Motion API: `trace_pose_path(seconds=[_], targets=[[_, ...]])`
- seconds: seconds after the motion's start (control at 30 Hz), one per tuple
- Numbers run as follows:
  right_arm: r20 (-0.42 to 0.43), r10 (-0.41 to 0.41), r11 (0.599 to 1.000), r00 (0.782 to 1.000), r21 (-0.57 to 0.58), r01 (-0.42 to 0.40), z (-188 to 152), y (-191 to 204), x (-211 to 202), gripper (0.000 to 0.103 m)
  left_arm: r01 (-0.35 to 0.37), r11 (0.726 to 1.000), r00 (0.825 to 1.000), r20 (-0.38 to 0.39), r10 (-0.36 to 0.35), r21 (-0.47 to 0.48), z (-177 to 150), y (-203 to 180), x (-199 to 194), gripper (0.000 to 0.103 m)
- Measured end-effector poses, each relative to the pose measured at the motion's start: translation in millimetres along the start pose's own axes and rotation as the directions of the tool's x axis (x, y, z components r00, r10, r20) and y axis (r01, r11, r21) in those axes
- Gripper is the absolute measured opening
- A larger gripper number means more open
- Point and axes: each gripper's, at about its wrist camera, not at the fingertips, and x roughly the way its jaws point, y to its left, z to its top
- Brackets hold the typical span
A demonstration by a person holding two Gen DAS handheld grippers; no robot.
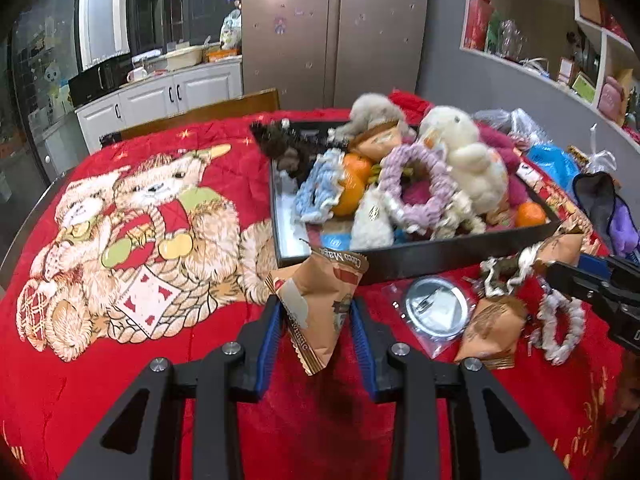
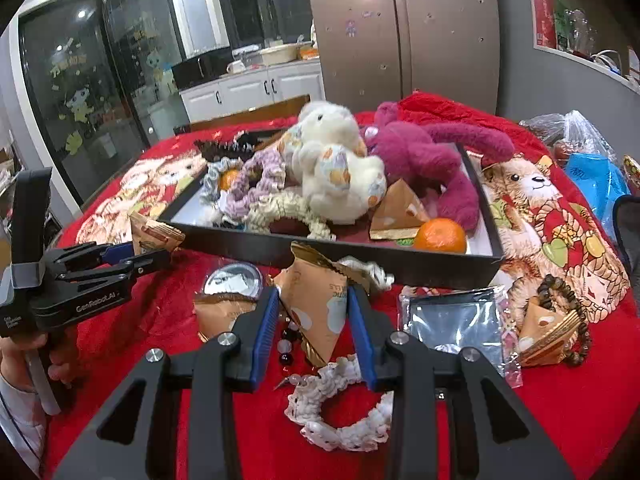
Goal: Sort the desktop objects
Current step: 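Grasp a tan triangular packet with left gripper while right grasps another tan packet, then lift both held packets and carry them over the black box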
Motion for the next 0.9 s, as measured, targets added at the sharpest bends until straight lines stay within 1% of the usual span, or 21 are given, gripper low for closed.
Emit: trace_pose_path(seconds=[0.17,0.43,0.9], targets=[[0.009,0.004,1.000,1.000,0.019,-0.004,2.7,-4.8,-2.6,0.036,0.002,1.000,0.999,0.032,-0.002,0.016,0.9,-2.9,-6.5,0.034],[0.010,0.014,1.000,1.000,0.017,-0.015,1.9,-3.8,-3.4,0.036,0.010,1.000,1.000,0.018,-0.011,0.019,-2.8,-3.6,-1.0,0.034],[0.010,0.019,1.000,1.000,0.010,-0.019,0.5,-1.7,-3.0,0.036,0.034,0.999,0.999,0.031,-0.035,0.037,-3.1,-9.5,-3.6,0.034]])
